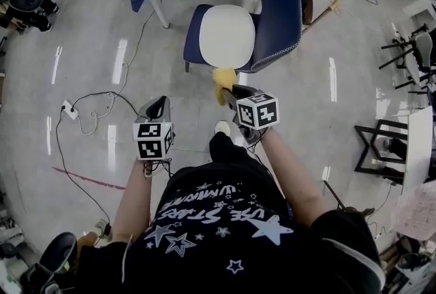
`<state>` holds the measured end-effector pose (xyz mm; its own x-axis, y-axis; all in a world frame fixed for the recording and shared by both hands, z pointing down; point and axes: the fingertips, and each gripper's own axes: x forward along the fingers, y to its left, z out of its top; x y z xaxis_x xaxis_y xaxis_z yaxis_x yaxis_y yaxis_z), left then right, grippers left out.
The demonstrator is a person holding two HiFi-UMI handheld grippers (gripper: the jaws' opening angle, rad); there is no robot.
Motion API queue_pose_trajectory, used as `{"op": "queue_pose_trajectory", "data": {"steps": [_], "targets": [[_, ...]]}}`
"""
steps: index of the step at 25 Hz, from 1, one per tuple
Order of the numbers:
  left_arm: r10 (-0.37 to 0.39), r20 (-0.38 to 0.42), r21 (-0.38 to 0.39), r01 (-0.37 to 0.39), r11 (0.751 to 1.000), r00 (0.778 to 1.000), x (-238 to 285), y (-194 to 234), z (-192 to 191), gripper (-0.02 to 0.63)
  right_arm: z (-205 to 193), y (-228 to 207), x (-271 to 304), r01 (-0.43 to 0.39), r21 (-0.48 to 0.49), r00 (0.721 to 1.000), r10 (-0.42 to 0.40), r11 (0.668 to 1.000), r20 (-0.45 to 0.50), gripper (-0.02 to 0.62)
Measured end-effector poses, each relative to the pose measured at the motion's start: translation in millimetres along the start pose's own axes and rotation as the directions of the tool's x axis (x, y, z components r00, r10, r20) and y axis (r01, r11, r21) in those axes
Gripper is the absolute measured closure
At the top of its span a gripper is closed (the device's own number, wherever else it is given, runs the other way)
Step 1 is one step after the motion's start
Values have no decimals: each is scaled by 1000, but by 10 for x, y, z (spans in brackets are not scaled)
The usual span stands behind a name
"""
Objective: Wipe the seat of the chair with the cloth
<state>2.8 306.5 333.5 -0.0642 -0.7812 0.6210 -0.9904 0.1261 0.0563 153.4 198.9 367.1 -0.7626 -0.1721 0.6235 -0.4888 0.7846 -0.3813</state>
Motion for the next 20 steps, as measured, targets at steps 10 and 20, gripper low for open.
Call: {"op": "queue_pose_trajectory", "data": {"steps": [10,20], "targets": [[-1,-9,31,1,1000,1000,719,-42,670,584,597,-720,388,-20,23,1000,20,1000,-16,515],[-138,-91,73,145,987,986,1784,596,934,584,995,-1155,1032,108,126,994,-104,986,-35,514]]}}
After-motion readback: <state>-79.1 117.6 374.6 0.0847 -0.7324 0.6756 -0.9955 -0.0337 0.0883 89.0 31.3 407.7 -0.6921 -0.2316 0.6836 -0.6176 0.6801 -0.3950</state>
